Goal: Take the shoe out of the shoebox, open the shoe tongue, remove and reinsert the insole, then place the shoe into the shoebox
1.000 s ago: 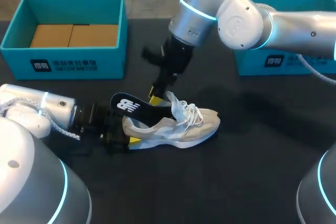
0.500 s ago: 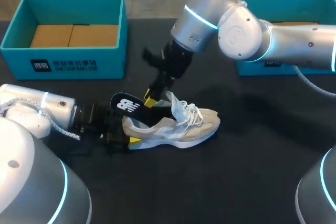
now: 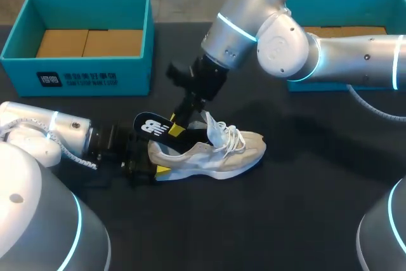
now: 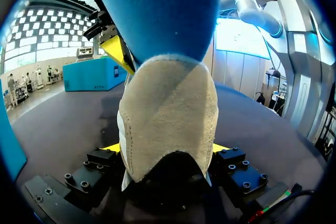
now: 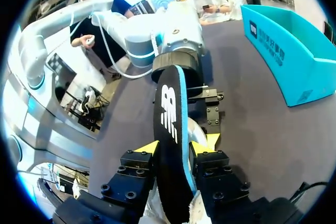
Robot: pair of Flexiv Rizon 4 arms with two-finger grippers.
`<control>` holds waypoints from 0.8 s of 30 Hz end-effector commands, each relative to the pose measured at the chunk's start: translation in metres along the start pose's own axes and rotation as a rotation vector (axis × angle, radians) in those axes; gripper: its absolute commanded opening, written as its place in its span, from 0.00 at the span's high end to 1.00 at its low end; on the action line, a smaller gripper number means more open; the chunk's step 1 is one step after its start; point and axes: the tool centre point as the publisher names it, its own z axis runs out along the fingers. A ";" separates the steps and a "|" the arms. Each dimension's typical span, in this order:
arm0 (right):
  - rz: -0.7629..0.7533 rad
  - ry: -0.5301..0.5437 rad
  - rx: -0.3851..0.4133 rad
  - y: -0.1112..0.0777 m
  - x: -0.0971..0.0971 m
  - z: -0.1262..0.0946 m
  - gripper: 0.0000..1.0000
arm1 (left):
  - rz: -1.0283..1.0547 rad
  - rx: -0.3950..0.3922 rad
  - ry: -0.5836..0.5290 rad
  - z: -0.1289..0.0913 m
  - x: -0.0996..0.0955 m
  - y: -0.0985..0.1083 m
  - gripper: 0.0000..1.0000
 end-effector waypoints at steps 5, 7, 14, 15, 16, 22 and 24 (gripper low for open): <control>0.007 0.013 0.004 -0.002 0.001 0.007 0.67 | 0.000 0.000 -0.001 -0.001 0.000 0.006 1.00; 0.006 0.019 0.006 -0.002 0.001 0.009 0.71 | 0.000 0.000 -0.001 -0.001 0.000 0.006 1.00; 0.005 0.027 0.023 -0.001 0.000 0.009 1.00 | 0.000 0.000 -0.001 -0.001 0.000 0.006 1.00; 0.006 0.027 0.024 -0.001 0.000 0.008 1.00 | 0.000 0.000 -0.001 -0.001 0.000 0.006 1.00; 0.007 0.024 0.024 0.000 -0.001 0.007 1.00 | 0.000 0.000 -0.001 -0.001 0.000 0.006 1.00; -0.008 -0.009 0.004 0.011 0.000 -0.003 1.00 | 0.000 0.000 -0.001 -0.001 0.000 0.006 1.00; -0.011 -0.024 0.001 0.016 0.002 -0.008 1.00 | 0.000 0.000 -0.001 -0.001 0.000 0.006 1.00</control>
